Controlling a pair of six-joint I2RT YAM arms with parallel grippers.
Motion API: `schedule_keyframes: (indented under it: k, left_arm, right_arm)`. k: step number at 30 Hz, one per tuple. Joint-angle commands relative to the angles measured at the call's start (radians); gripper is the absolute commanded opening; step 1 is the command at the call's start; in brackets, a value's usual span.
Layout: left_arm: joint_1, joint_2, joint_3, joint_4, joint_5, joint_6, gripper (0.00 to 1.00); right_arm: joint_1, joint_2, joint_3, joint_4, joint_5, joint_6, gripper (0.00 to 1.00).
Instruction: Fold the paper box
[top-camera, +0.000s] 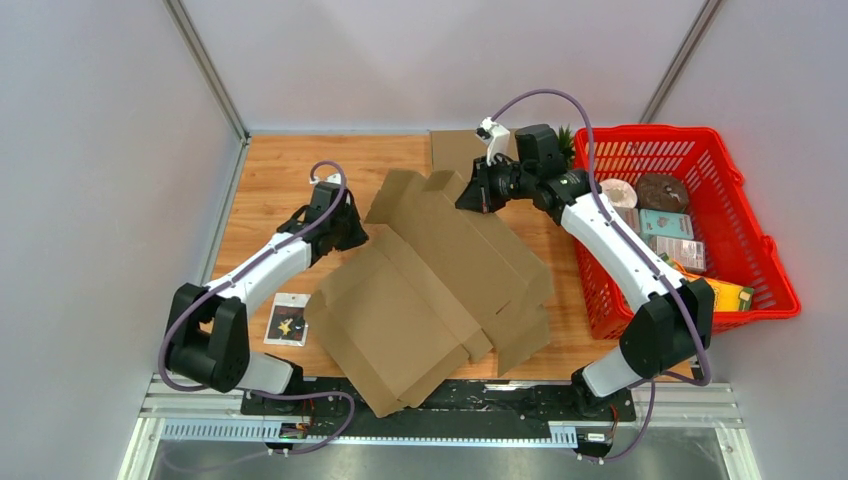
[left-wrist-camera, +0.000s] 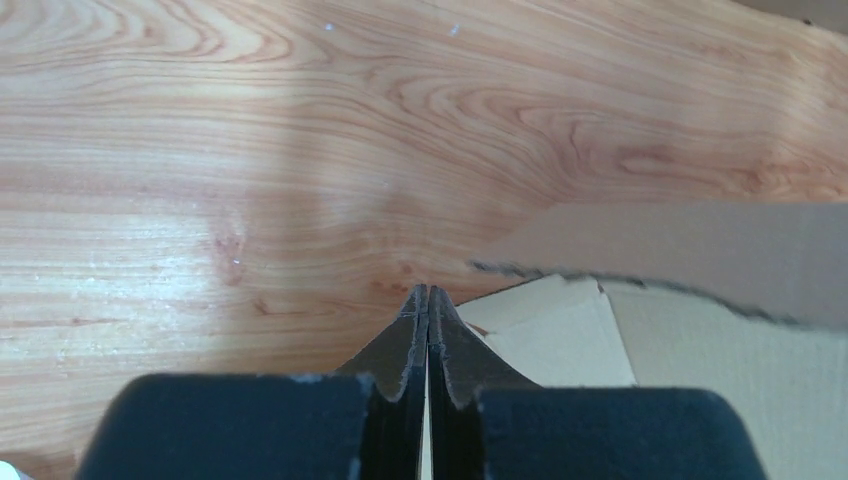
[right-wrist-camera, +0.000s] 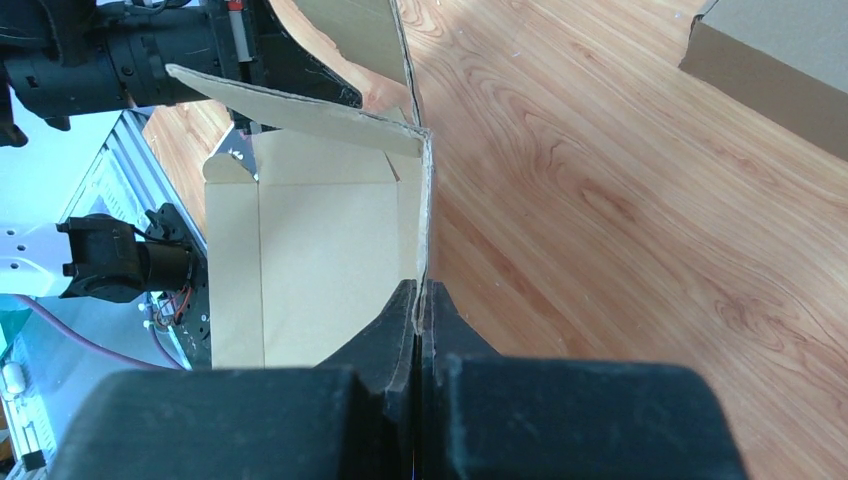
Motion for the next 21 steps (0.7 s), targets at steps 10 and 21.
schedule_keyframes:
  k: [10, 21]
  left_arm:
    - [0.016, 0.124, -0.015, 0.326, 0.263, -0.163, 0.02]
    - [-0.053, 0.033, -0.17, 0.461, 0.216, -0.173, 0.03]
  right_arm:
    - [-0.003, -0.055, -0.006, 0.082, -0.016, 0.027, 0.0]
    - [0.022, -0.064, -0.052, 0.094, 0.047, 0.031, 0.0]
